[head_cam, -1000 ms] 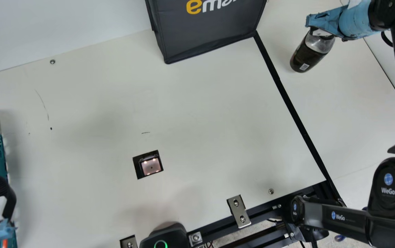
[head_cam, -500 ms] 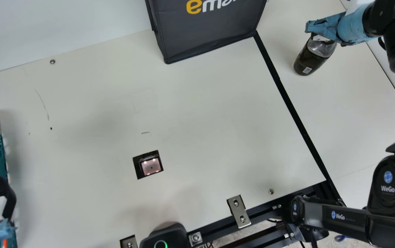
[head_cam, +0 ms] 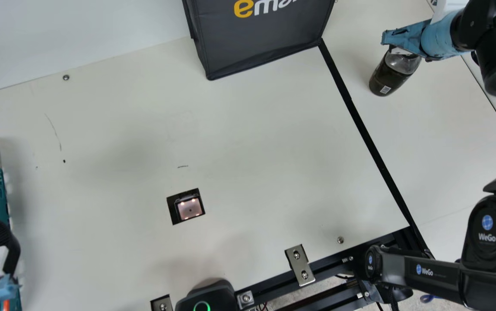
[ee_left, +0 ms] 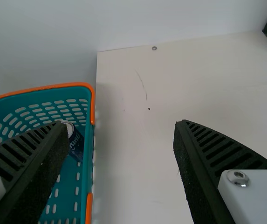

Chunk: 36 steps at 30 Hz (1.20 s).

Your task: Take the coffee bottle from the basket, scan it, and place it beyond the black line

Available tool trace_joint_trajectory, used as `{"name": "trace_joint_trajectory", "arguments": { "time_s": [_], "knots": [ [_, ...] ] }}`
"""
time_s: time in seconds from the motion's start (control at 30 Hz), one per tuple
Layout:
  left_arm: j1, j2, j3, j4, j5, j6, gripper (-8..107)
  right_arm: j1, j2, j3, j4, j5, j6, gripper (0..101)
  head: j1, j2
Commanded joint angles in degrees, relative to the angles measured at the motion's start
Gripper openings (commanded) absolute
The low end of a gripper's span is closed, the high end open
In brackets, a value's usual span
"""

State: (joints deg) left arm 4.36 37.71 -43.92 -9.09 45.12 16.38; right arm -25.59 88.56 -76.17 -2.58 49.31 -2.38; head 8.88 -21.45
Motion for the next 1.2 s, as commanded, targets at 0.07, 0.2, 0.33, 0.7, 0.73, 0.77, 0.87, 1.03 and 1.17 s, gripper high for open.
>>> {"name": "trace_joint_trajectory", "arguments": {
  "time_s": [0.07, 0.2, 0.33, 0.7, 0.73, 0.77, 0.87, 1.03, 1.17],
  "knots": [
    [0.00, 0.00, 0.00, 0.00, 0.00, 0.00, 90, -0.18, -0.17, 0.34, -0.01, -0.12, -0.16, 43, -0.96, -0.13],
    [0.00, 0.00, 0.00, 0.00, 0.00, 0.00, 90, -0.35, -0.24, 0.55, 0.13, -0.31, -0.45, 57, -0.96, -0.13],
    [0.00, 0.00, 0.00, 0.00, 0.00, 0.00, 90, -0.59, -0.39, 0.48, 0.65, -0.19, -0.83, 70, -0.96, -0.13],
    [0.00, 0.00, 0.00, 0.00, 0.00, 0.00, 90, -0.69, -0.76, -1.79, 2.85, 1.39, -2.09, 91, -0.96, -0.13],
    [0.00, 0.00, 0.00, 0.00, 0.00, 0.00, 90, -0.68, -0.81, -2.11, 3.16, 1.63, -2.33, 91, -0.96, -0.13],
    [0.00, 0.00, 0.00, 0.00, 0.00, 0.00, 90, -0.61, -0.88, -2.37, 3.43, 1.83, -2.52, 91, -0.96, -0.13],
    [0.00, 0.00, 0.00, 0.00, 0.00, 0.00, 90, -0.38, -1.22, -3.16, 4.38, 2.45, -3.24, 91, -0.96, -0.13],
    [0.00, 0.00, 0.00, 0.00, 0.00, 0.00, 90, 0.65, -2.22, -4.02, 5.71, 3.27, -4.21, 91, -0.96, -0.13],
    [0.00, 0.00, 0.00, 0.00, 0.00, 0.00, 90, 2.23, -3.48, -4.05, 6.32, 3.62, -4.61, 91, -0.96, -0.13]
  ]
}}
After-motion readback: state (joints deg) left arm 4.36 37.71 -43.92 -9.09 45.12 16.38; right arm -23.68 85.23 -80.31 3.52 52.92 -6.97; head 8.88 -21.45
